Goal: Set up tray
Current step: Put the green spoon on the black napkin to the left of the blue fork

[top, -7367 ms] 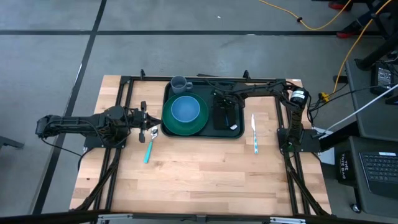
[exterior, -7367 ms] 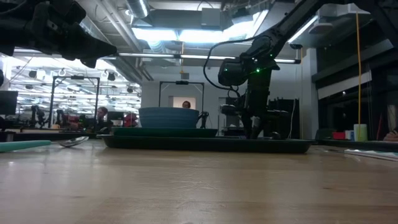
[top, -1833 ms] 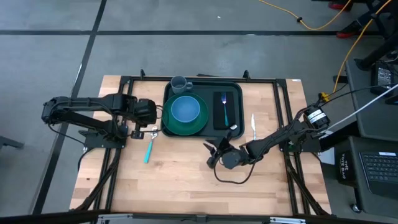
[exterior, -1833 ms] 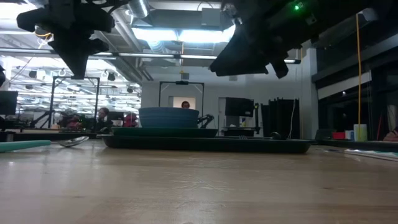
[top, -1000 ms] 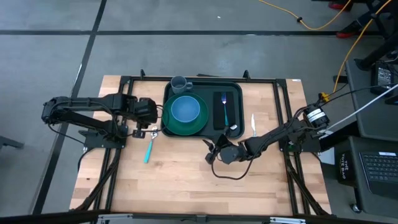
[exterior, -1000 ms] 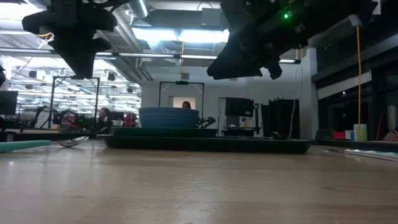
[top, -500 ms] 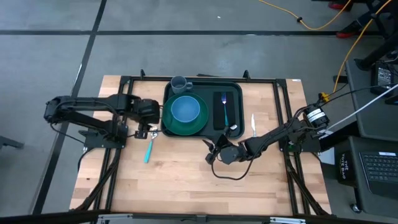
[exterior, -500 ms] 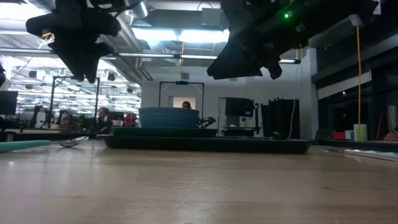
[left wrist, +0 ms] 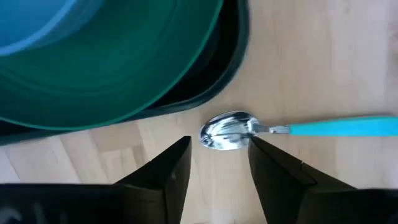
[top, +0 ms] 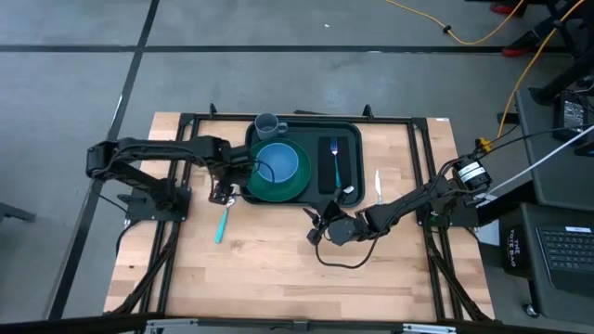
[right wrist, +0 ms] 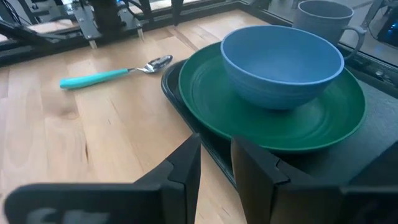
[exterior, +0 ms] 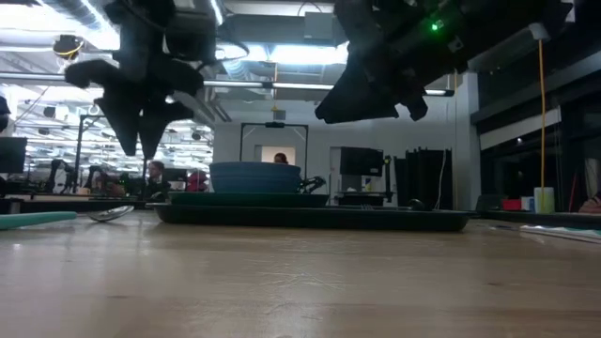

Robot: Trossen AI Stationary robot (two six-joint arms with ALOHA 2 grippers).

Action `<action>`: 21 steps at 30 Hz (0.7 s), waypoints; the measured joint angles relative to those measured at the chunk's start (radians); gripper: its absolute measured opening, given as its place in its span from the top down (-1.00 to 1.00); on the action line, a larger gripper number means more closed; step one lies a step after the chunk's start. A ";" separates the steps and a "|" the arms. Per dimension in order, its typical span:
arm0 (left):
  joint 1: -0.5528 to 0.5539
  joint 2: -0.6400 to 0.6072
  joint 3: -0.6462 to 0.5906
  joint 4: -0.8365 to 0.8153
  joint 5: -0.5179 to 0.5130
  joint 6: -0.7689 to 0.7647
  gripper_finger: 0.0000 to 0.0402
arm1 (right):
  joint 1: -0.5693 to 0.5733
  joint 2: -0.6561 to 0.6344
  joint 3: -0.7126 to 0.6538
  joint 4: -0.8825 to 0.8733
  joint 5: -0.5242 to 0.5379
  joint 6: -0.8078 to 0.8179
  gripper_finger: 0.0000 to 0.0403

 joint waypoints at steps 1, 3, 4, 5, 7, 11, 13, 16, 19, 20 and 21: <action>0.008 0.011 0.000 0.001 -0.002 0.007 0.23 | 0.000 0.000 0.000 -0.009 0.000 0.001 0.53; 0.024 0.030 0.000 0.002 -0.004 0.023 0.23 | 0.000 0.000 0.000 -0.025 0.000 0.003 0.53; 0.031 0.040 0.000 0.004 -0.004 0.029 0.23 | 0.000 0.000 0.000 -0.028 0.000 0.003 0.53; 0.038 0.051 0.000 0.005 -0.004 0.034 0.23 | 0.000 0.000 0.000 -0.029 0.000 0.003 0.53; 0.052 0.074 0.000 0.005 -0.017 0.036 0.23 | 0.000 0.000 0.000 -0.031 0.000 0.003 0.53; 0.081 0.125 0.000 0.005 -0.017 0.077 0.23 | 0.000 0.000 0.000 -0.031 0.000 0.001 0.53; 0.092 0.150 0.000 0.005 -0.015 0.095 0.23 | 0.000 0.000 0.000 -0.031 0.000 0.001 0.53; 0.110 0.185 0.000 0.006 -0.013 0.112 0.23 | 0.000 0.000 0.000 -0.036 0.000 0.000 0.53; 0.127 0.220 0.000 0.010 -0.013 0.122 0.23 | 0.000 0.000 0.000 -0.047 0.000 0.000 0.53; 0.132 0.232 0.000 0.012 -0.013 0.122 0.23 | 0.000 0.000 0.000 -0.050 0.000 0.000 0.53; 0.135 0.244 0.000 0.013 -0.013 0.122 0.23 | 0.000 0.000 0.000 -0.051 0.000 0.000 0.53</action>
